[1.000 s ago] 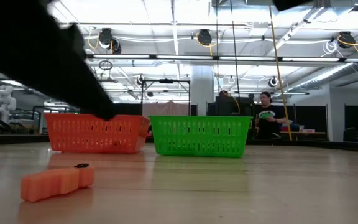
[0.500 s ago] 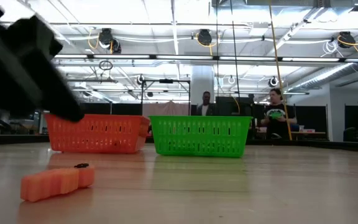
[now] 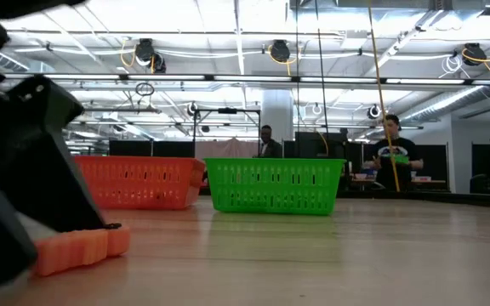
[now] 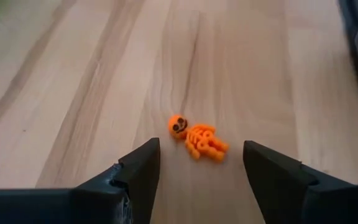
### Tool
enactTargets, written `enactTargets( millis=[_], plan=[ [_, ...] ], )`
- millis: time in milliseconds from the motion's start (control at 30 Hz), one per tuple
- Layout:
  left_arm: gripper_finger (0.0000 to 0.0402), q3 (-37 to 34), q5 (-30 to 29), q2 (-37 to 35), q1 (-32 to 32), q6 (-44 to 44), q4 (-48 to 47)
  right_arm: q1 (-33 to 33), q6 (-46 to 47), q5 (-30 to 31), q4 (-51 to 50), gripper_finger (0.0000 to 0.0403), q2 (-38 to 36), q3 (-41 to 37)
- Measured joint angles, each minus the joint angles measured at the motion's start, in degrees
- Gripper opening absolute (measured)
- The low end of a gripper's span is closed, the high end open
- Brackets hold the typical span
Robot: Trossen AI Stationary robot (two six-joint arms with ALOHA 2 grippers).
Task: Sort Halloween decoration
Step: Put the orange skeleton toy into the orange bin
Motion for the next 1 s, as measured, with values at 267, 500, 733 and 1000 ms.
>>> enactTargets(
  millis=[267,500,733,1000],
  plan=[
    [0.0197,0.1,0.2,0.6,1.0,0.2,-1.0,0.0,0.2,0.0,0.0,0.0146,0.0,0.0],
    [0.0149,0.2,-0.8,0.5,1.5,0.0,-5.9,0.0,0.0,0.0,0.0,0.0146,0.0,0.0],
    [0.0116,0.9,-0.5,0.5,1.6,0.5,-6.6,0.0,-0.3,0.0,-0.1,0.0146,-0.1,0.0],
    [0.0051,1.0,-0.5,0.6,1.7,3.7,-6.7,-0.8,-1.1,0.0,-0.1,0.0146,-0.1,0.0]
  ],
)
